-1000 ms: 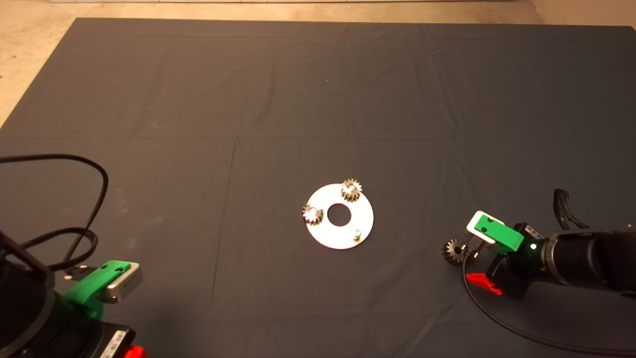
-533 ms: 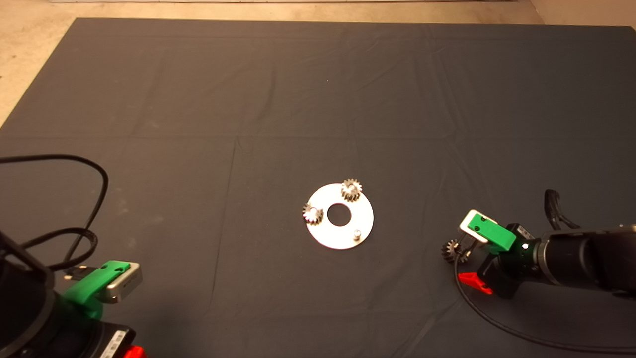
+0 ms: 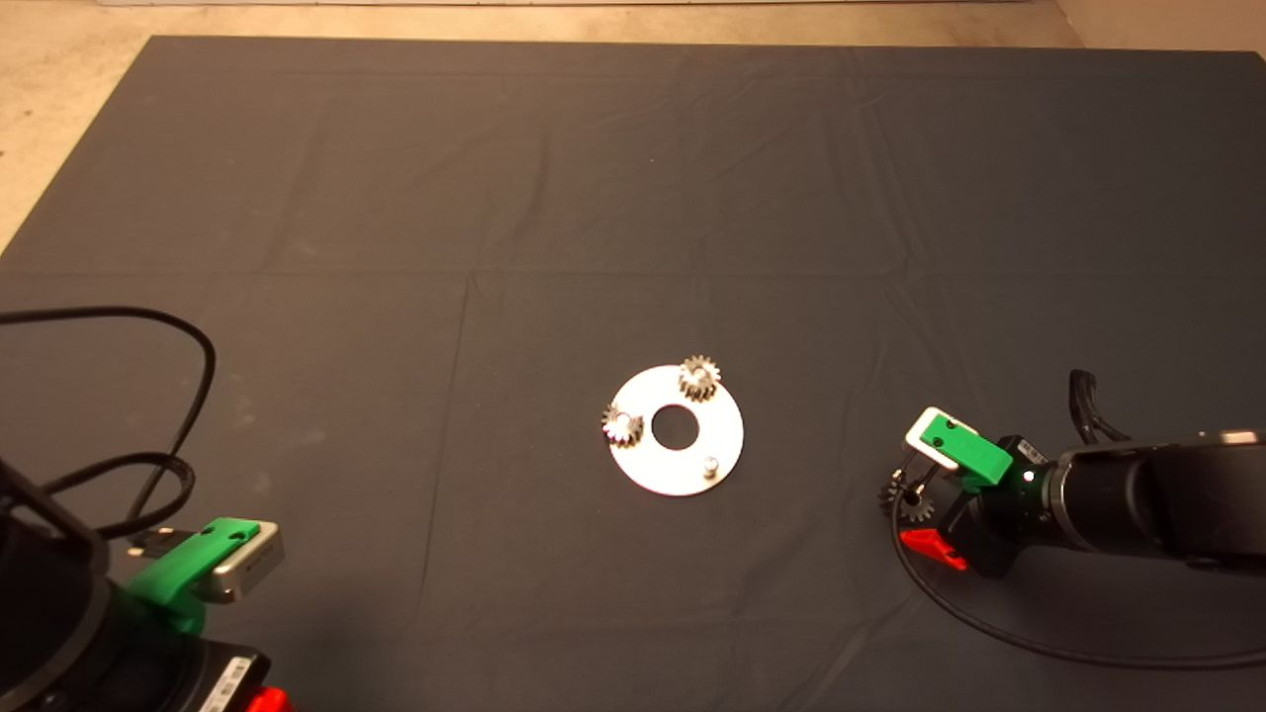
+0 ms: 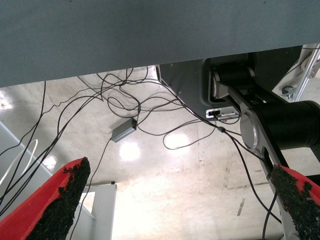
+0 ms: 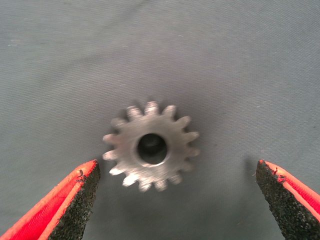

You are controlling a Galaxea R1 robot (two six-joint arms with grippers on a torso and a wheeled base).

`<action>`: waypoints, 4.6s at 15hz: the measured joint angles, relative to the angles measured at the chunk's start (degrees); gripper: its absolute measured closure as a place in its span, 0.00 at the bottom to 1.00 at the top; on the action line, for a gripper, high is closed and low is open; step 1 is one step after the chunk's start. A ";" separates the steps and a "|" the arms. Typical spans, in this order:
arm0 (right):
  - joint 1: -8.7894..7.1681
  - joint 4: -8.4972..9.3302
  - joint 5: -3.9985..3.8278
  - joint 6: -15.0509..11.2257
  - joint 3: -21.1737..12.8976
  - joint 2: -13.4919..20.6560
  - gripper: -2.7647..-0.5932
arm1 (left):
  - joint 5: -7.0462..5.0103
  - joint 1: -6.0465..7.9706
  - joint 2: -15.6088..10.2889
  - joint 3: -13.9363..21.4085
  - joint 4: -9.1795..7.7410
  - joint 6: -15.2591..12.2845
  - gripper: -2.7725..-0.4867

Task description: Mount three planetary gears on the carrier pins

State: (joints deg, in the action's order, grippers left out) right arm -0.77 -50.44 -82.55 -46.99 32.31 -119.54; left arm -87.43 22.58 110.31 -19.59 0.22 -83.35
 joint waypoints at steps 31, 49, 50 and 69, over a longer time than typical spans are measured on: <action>2.02 0.00 0.98 -2.39 1.01 -1.57 0.50 | 0.00 0.00 0.00 0.00 -0.01 -1.02 0.07; 1.39 -0.24 5.46 -3.00 2.63 -1.55 0.50 | 0.00 0.00 0.00 0.00 -0.01 -1.40 0.07; 1.01 -0.27 5.49 -3.00 2.93 -1.57 0.53 | 0.01 0.00 0.00 0.00 -0.01 -1.41 0.07; 0.63 -0.40 5.71 -3.45 3.35 -1.55 0.74 | 0.00 -0.01 0.00 0.00 -0.01 -1.47 0.07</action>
State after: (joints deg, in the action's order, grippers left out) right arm -0.13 -50.85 -76.85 -50.44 35.66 -121.09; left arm -87.43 22.57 110.31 -19.59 0.21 -84.82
